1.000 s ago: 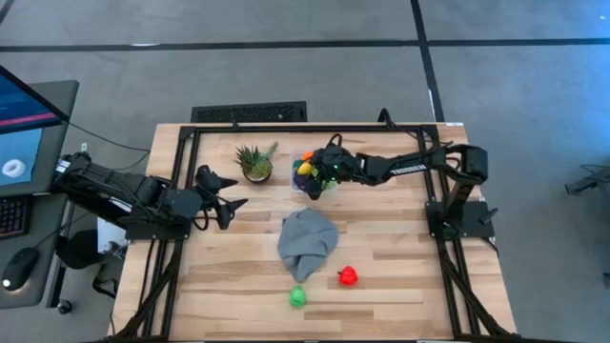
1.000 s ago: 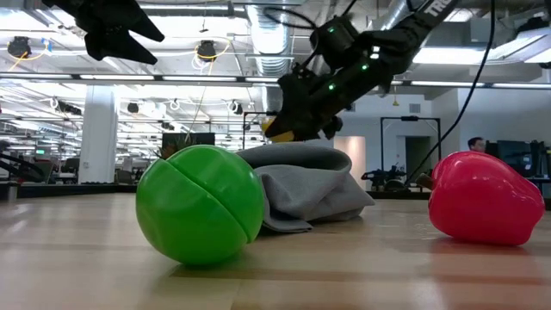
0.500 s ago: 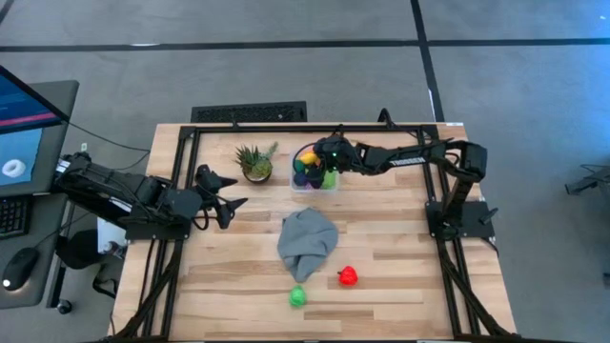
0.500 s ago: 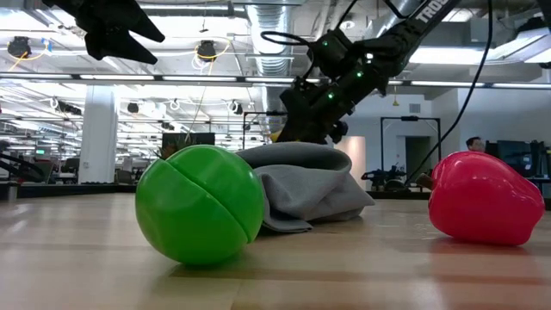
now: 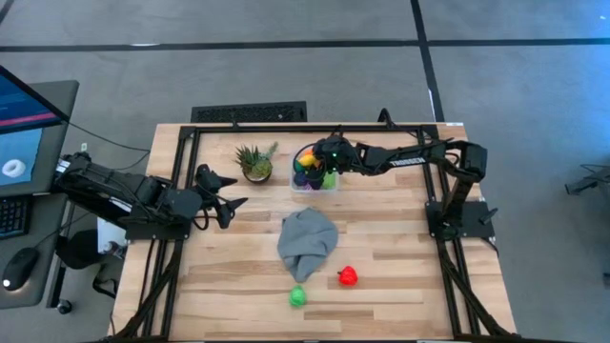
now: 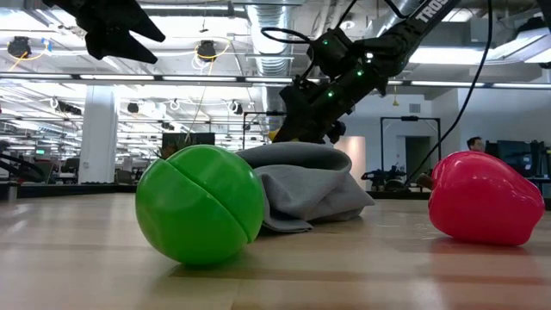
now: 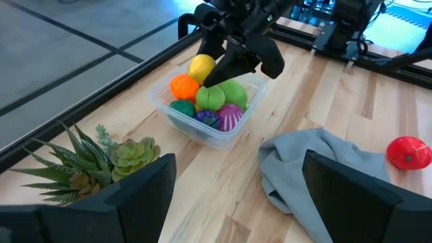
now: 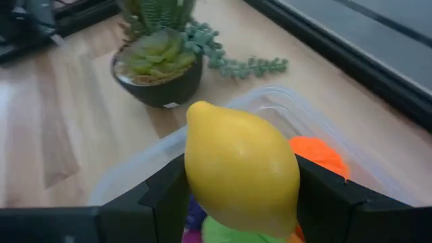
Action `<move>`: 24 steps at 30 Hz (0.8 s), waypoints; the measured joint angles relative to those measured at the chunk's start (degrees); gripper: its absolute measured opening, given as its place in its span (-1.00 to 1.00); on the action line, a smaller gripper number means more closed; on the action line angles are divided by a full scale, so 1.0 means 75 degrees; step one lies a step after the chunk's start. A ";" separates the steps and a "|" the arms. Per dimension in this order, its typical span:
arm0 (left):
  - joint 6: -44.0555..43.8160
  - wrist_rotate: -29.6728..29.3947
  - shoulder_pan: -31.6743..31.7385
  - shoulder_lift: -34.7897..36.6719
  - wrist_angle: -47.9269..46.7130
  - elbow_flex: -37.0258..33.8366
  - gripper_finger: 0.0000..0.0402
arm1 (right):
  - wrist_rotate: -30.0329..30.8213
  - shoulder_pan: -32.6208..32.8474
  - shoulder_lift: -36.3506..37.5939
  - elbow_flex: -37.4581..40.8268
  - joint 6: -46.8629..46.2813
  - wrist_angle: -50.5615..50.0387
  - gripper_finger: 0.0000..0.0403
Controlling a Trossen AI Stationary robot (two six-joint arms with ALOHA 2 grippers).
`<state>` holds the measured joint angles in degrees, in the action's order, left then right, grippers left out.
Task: Pick and placing Produce into tupperware
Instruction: Put the yellow lemon into the transparent container
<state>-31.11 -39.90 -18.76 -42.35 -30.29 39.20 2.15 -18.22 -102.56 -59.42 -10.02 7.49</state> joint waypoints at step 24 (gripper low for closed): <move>0.0012 0.0000 -0.0001 0.0000 0.0030 0.0001 0.55 | -0.0311 -0.0040 0.0003 0.0000 -0.0006 -0.0285 0.22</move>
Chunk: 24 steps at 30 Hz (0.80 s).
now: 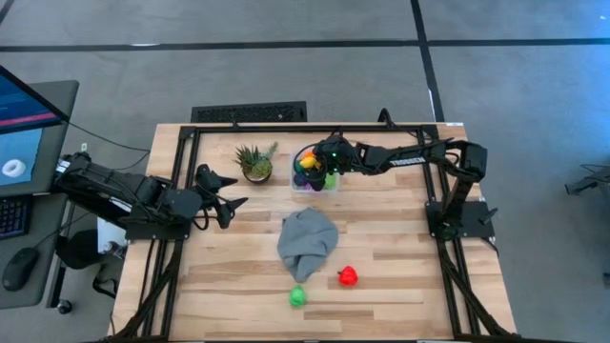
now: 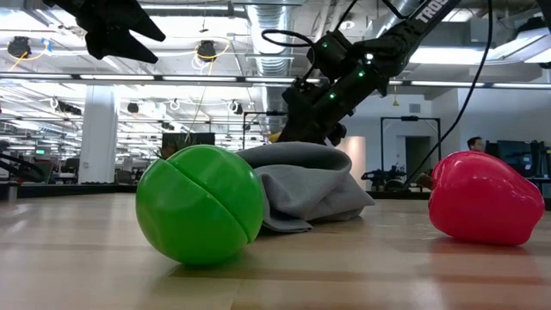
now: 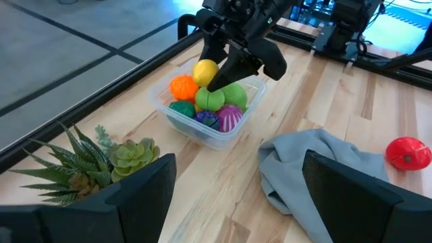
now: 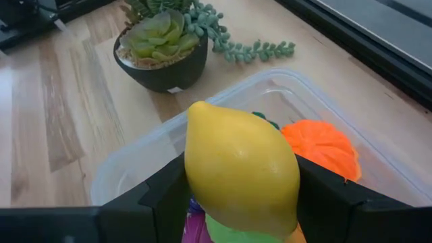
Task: Pick and placing Produce into tupperware
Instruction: Put the yellow lemon into the transparent container
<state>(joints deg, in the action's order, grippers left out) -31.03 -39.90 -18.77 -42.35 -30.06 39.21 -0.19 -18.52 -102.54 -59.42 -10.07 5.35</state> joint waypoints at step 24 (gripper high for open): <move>0.0156 0.0000 0.0000 -0.0001 -0.0004 -0.0001 0.55 | 0.0410 -0.0086 0.0003 -0.0979 0.0341 -0.1520 0.22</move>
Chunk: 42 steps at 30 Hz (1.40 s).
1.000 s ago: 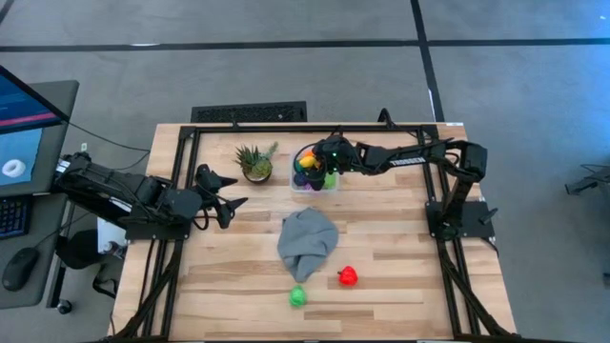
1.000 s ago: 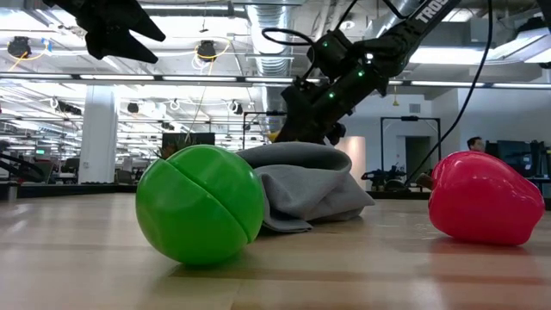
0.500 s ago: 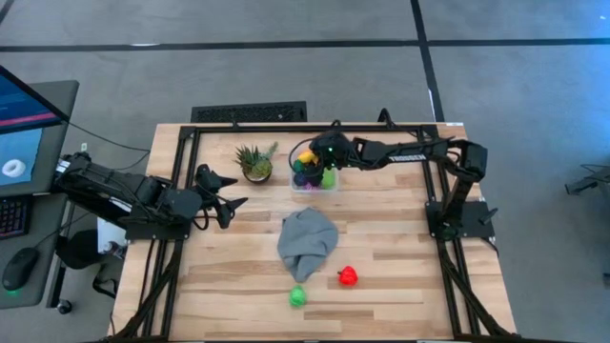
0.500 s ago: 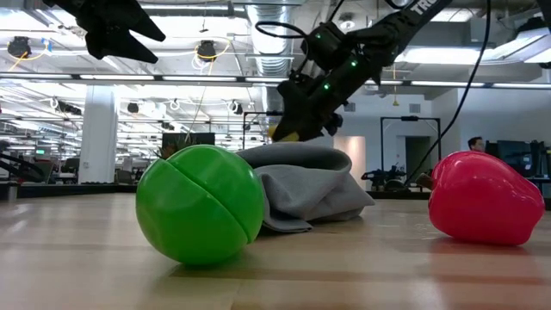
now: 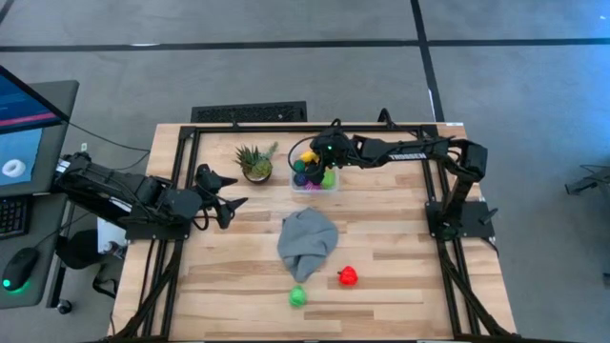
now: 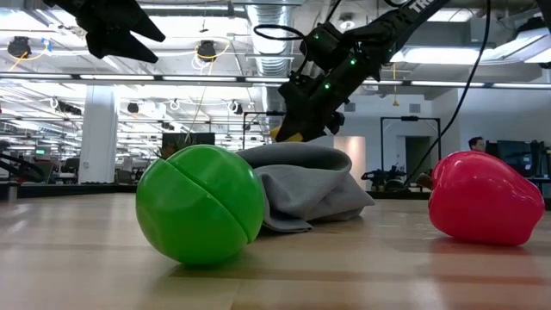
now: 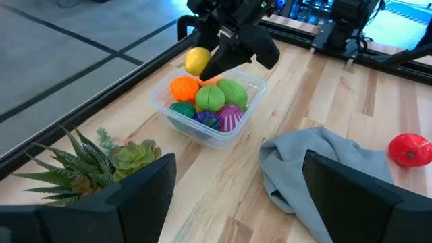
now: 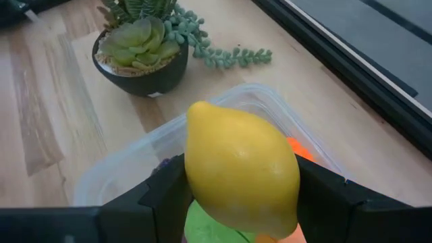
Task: Pick and placing Produce into tupperware
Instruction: Put the yellow lemon into the transparent container
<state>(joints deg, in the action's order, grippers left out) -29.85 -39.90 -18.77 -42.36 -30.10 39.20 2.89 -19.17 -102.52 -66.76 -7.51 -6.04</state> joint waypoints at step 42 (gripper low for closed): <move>-0.0111 0.0073 -0.0002 -0.0002 -0.0063 0.0000 0.55 | -0.0402 0.0121 -0.1310 -0.1366 -0.0134 -0.1224 0.22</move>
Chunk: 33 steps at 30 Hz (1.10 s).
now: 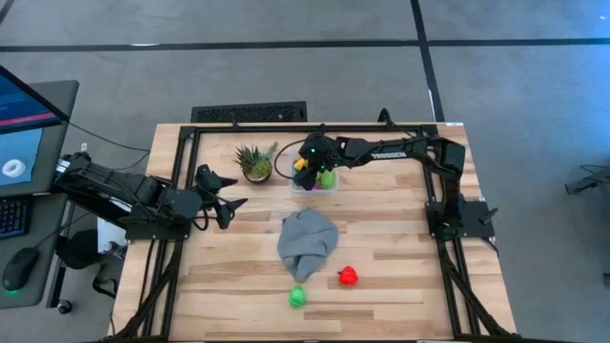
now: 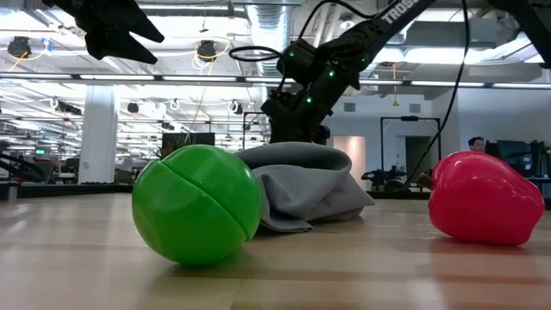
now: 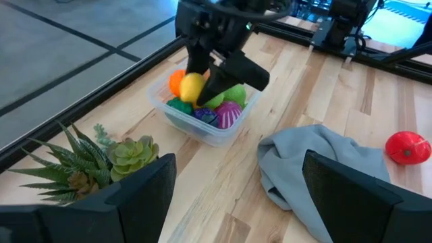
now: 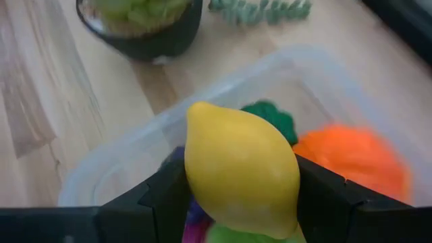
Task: Pick and placing Produce into tupperware
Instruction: Put the yellow lemon into the transparent container
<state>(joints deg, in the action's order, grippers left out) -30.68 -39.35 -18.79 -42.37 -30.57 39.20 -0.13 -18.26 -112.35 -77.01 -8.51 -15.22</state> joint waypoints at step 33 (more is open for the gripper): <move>0.0000 -0.0047 0.0000 0.0000 -0.0227 0.0000 0.55 | -0.0683 -0.0149 -0.0039 -0.0411 -0.0106 -0.0770 0.55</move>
<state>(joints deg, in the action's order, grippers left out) -30.68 -39.70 -18.79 -42.37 -32.27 39.20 -5.26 -19.38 -112.64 -80.09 -9.31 -20.99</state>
